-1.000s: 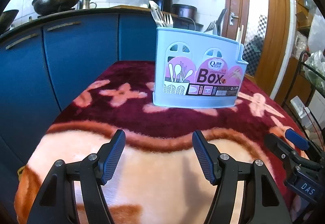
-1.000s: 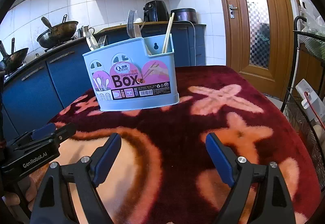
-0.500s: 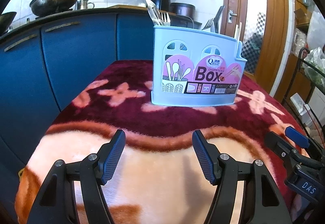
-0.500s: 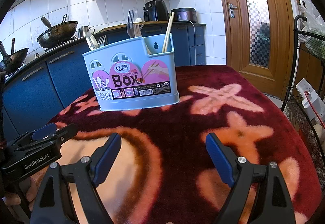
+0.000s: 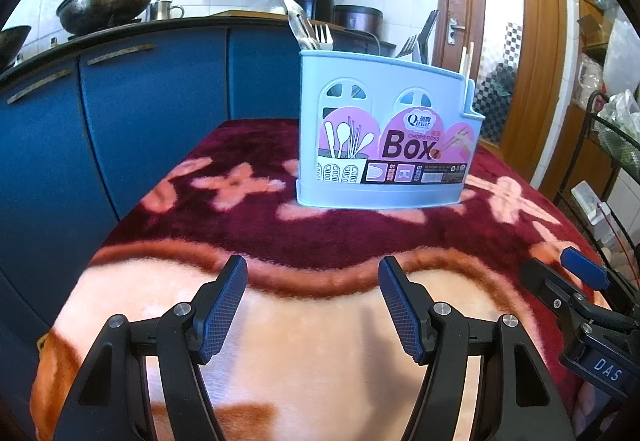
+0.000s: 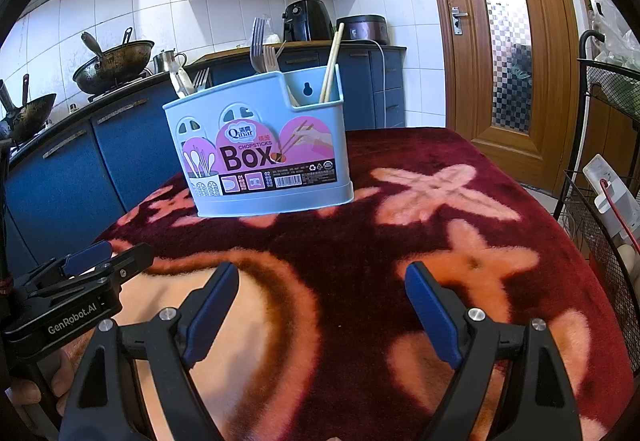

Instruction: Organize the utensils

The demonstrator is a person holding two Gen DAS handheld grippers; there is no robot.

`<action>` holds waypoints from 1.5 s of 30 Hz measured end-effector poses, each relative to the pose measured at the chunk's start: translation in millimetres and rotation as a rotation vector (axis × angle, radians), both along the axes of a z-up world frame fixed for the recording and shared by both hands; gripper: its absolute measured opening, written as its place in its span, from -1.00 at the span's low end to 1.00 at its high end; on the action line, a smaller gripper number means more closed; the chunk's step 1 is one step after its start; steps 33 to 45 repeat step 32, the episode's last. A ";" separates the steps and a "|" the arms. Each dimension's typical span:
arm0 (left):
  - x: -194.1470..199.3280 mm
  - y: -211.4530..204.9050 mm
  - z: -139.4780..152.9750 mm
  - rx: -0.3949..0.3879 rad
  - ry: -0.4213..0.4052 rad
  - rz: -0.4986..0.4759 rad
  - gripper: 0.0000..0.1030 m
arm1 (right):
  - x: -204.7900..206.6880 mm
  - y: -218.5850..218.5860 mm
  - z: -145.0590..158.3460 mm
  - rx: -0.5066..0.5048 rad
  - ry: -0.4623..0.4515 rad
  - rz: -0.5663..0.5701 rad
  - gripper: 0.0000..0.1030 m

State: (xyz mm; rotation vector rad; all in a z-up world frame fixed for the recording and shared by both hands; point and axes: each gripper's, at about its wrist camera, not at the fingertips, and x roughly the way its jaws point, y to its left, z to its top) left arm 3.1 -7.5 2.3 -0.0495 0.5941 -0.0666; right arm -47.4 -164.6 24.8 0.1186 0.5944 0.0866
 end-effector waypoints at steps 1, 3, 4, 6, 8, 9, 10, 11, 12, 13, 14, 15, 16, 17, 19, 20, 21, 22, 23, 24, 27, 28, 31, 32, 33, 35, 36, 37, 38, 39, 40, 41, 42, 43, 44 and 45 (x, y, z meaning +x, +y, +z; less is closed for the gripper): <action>-0.1 -0.2 0.1 0.000 0.000 0.000 0.35 | 0.1 0.2 0.0 0.000 0.000 0.000 0.69; -0.1 -0.3 0.1 -0.001 0.000 0.000 0.35 | 0.1 0.1 -0.1 0.000 0.001 0.000 0.69; 0.0 -0.4 0.1 0.000 0.000 0.000 0.35 | 0.0 0.2 0.0 0.000 0.000 0.000 0.69; -0.1 -0.4 0.1 0.000 0.000 0.000 0.35 | -0.1 0.1 0.0 0.000 -0.001 0.000 0.69; -0.2 -0.5 0.1 0.000 0.000 0.000 0.35 | 0.1 0.3 0.0 0.000 0.000 0.000 0.69; -0.2 -0.5 0.1 0.001 0.000 0.000 0.35 | 0.0 0.0 0.0 0.000 0.000 0.000 0.69; -0.1 -0.7 0.2 0.002 0.000 -0.001 0.35 | 0.1 0.2 0.0 0.001 0.000 0.000 0.69; -0.2 -0.8 0.2 0.003 -0.001 -0.002 0.35 | 0.1 0.0 -0.1 0.001 0.000 0.000 0.69; -0.2 -0.8 0.2 0.005 -0.001 -0.003 0.35 | 0.1 0.3 0.0 0.001 0.000 0.000 0.69; -0.2 -0.8 0.2 0.006 -0.002 -0.003 0.35 | 0.1 0.2 0.0 0.001 0.000 0.000 0.69; -0.2 -0.7 0.1 0.007 -0.002 -0.004 0.35 | 0.1 0.3 0.0 0.001 0.000 0.000 0.69; -0.3 -0.9 0.1 0.007 -0.002 -0.004 0.35 | 0.0 0.1 0.0 0.001 0.001 0.000 0.69; -0.3 -0.9 0.0 0.007 -0.002 -0.005 0.35 | 0.1 0.2 0.0 0.000 0.000 0.000 0.69; -0.3 -0.9 0.0 0.007 -0.002 -0.005 0.35 | 0.1 0.3 0.0 0.000 0.000 0.000 0.69; -0.6 -1.0 0.1 0.006 -0.002 -0.004 0.35 | 0.1 0.3 0.1 0.000 0.000 0.000 0.69; -0.5 -1.4 0.1 0.007 -0.002 -0.004 0.35 | 0.1 0.3 0.1 0.000 0.001 0.000 0.69; -0.5 -1.3 0.1 0.007 -0.002 -0.004 0.35 | 0.1 0.3 0.1 0.000 0.000 0.000 0.69; -0.5 -1.3 0.1 0.008 -0.003 -0.004 0.35 | -0.1 -0.1 0.1 0.001 0.000 0.000 0.69; -0.4 -1.3 0.1 0.008 -0.002 -0.004 0.35 | 0.1 0.2 0.1 0.001 0.001 0.000 0.69; -0.4 -1.2 0.1 0.008 -0.002 -0.003 0.35 | 0.1 0.0 0.1 0.001 0.001 0.000 0.69; -0.3 -1.2 -0.1 0.007 0.001 -0.001 0.35 | -0.1 0.0 0.1 0.001 0.000 0.000 0.69; -0.2 -1.3 -0.5 0.007 0.002 -0.001 0.35 | 0.1 0.2 0.2 0.001 0.000 0.000 0.69; 0.5 -1.1 -0.9 0.007 0.005 -0.001 0.35 | 0.1 0.2 0.2 0.000 0.001 0.000 0.69; 0.8 -1.0 -1.0 0.008 0.007 -0.002 0.35 | 0.0 0.1 0.2 0.000 0.001 0.000 0.69; 0.8 -1.0 -1.0 0.008 0.007 -0.002 0.35 | 0.0 0.1 0.2 0.000 0.001 0.000 0.69; 0.8 -1.0 -1.0 0.008 0.007 -0.002 0.35 | 0.0 0.1 0.2 0.000 0.001 0.000 0.69; 0.8 -1.0 -1.0 0.008 0.007 -0.002 0.35 | 0.0 0.1 0.2 0.000 0.001 0.000 0.69; 0.8 -1.0 -1.0 0.008 0.007 -0.002 0.35 | 0.0 0.1 0.2 0.000 0.001 0.000 0.69; 0.8 -1.0 -1.0 0.008 0.007 -0.002 0.35 | 0.0 0.1 0.2 0.000 0.001 0.000 0.69; 0.8 -1.0 -1.0 0.008 0.007 -0.002 0.35 | 0.0 0.1 0.2 0.000 0.001 0.000 0.69; 0.8 -1.0 -1.0 0.008 0.007 -0.002 0.35 | 0.0 0.1 0.2 0.000 0.001 0.000 0.69; 0.8 -1.0 -1.0 0.008 0.007 -0.002 0.35 | 0.0 0.1 0.2 0.000 0.001 0.000 0.69; 0.8 -1.0 -1.0 0.008 0.007 -0.002 0.35 | 0.0 0.1 0.2 0.000 0.001 0.000 0.69; 0.8 -1.0 -1.0 0.008 0.007 -0.002 0.35 | 0.0 0.1 0.2 0.000 0.001 0.000 0.69; 0.8 -1.0 -1.0 0.008 0.007 -0.002 0.35 | 0.0 0.1 0.2 0.000 0.001 0.000 0.69; 0.8 -1.0 -1.0 0.008 0.007 -0.002 0.35 | 0.0 0.1 0.2 0.000 0.001 0.000 0.69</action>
